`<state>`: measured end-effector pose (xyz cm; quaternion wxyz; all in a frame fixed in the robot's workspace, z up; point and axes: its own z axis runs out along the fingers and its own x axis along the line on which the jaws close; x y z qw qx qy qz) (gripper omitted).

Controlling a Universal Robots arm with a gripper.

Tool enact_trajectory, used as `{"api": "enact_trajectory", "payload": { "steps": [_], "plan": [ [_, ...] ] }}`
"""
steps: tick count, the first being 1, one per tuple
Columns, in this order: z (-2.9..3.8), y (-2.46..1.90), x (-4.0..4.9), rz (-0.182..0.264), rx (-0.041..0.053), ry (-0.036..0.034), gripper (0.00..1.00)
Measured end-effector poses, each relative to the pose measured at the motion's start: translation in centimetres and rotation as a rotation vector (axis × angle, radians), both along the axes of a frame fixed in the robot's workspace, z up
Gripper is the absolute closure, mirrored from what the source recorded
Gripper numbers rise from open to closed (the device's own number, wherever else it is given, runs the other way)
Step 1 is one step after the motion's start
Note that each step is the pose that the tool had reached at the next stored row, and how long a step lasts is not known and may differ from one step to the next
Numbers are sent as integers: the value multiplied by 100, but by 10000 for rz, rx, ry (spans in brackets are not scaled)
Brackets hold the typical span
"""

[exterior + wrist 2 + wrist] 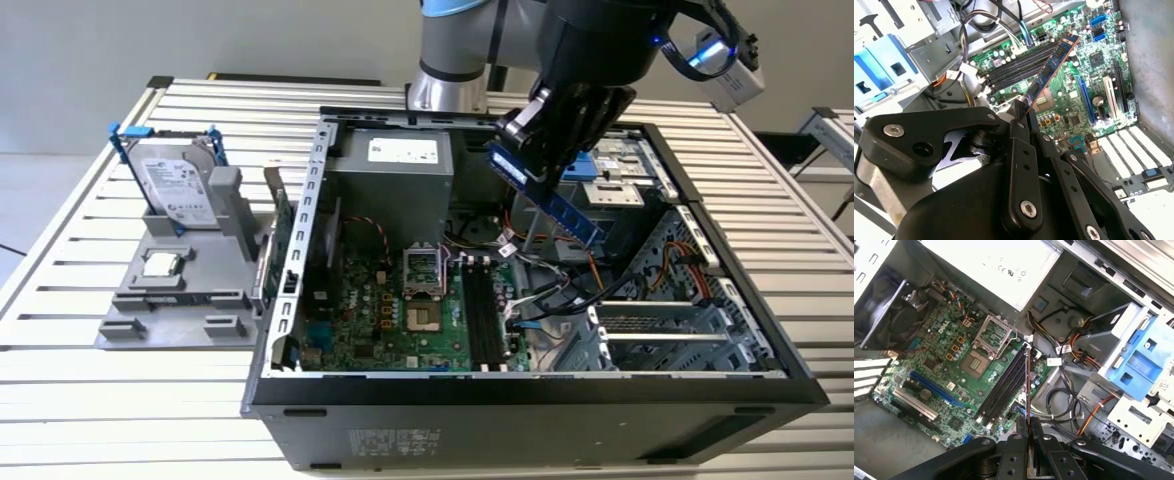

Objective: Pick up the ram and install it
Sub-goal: 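Insert the ram into the slot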

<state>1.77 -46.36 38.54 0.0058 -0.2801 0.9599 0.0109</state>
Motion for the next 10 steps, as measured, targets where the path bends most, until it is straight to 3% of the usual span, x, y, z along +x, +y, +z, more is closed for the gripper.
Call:
{"api": "enact_trajectory", "payload": {
  "steps": [10],
  "plan": [
    [1,0,0,-458,-2,1,100]
  ]
}}
